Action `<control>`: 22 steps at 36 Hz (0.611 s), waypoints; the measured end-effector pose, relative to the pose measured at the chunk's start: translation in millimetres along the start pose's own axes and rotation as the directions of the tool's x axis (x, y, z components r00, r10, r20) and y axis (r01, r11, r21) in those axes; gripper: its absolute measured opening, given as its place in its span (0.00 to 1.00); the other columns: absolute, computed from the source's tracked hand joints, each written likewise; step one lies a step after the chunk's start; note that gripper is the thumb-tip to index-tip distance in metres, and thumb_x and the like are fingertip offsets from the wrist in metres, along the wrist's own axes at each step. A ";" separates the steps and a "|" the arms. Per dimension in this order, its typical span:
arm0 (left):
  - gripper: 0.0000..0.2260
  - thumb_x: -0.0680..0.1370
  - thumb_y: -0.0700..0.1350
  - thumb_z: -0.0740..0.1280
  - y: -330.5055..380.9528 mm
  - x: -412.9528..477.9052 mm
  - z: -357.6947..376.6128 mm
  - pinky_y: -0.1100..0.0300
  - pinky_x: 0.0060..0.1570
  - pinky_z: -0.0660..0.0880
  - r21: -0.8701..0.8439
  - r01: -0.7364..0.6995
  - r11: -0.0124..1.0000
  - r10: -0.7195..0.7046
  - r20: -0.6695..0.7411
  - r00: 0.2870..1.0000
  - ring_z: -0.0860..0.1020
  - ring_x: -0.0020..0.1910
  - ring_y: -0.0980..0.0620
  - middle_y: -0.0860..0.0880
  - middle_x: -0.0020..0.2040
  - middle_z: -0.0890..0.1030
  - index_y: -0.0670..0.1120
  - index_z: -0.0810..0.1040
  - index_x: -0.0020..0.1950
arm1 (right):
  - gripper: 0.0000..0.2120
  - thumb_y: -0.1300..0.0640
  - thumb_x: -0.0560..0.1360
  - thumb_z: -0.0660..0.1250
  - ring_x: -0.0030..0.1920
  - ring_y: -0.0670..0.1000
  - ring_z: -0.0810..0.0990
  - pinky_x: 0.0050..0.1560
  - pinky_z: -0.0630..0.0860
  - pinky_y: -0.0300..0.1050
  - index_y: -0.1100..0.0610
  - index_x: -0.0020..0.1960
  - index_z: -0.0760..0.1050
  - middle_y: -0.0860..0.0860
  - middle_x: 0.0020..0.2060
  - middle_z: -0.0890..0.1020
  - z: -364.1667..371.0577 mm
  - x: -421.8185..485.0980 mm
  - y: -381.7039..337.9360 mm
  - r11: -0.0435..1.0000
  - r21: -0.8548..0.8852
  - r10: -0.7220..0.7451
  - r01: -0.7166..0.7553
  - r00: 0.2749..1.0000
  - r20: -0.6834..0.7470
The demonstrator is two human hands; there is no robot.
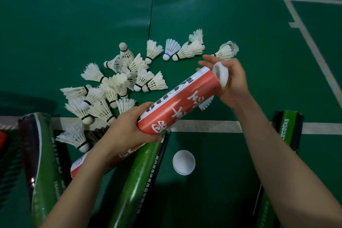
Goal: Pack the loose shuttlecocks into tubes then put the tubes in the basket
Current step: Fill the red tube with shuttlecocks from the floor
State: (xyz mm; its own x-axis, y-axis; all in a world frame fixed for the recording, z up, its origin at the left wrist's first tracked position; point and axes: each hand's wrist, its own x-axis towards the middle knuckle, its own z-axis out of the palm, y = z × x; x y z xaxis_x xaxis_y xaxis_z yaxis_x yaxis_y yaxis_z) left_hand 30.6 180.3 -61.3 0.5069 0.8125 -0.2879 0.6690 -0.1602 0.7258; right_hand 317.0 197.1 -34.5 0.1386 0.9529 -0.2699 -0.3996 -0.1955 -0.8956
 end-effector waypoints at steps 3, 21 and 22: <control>0.42 0.56 0.67 0.72 1.1 0.3 -1.0 0.52 0.54 0.76 0.033 -0.009 0.999 0.009 -0.001 1.000 0.76 0.52 0.59 0.59 0.55 0.76 0.63 0.64 0.68 | 0.21 0.53 0.74 0.53 0.58 0.56 0.78 0.55 0.76 0.53 0.57 0.63 0.74 0.57 0.61 0.78 -1.3 -2.1 -3.5 0.994 -0.105 0.022 -0.011 0.994 0.104; 0.44 0.56 0.68 0.70 -0.5 -2.0 -11.8 0.53 0.54 0.75 0.116 -0.047 0.992 0.050 -0.024 0.998 0.76 0.52 0.56 0.57 0.58 0.76 0.60 0.64 0.70 | 0.22 0.45 0.82 0.49 0.67 0.46 0.72 0.63 0.73 0.46 0.52 0.64 0.76 0.49 0.64 0.77 9.0 -9.2 -11.6 0.933 -0.352 0.132 -0.076 0.981 0.139; 0.44 0.56 0.68 0.70 -1.1 -2.3 -12.1 0.54 0.54 0.75 0.121 -0.043 0.992 0.046 -0.027 0.999 0.76 0.52 0.56 0.57 0.58 0.76 0.60 0.64 0.70 | 0.22 0.45 0.82 0.48 0.66 0.46 0.73 0.62 0.74 0.45 0.51 0.64 0.75 0.50 0.64 0.77 10.6 -9.8 -9.7 0.934 -0.351 0.127 -0.074 0.983 0.133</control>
State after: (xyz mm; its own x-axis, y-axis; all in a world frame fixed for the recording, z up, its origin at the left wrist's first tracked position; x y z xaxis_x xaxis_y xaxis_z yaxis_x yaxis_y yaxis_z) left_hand 22.1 185.4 -53.9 0.5225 0.8189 -0.2374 0.7076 -0.2612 0.6566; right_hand 309.9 192.1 -19.4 -0.0348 0.9425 -0.3324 -0.0654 -0.3340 -0.9403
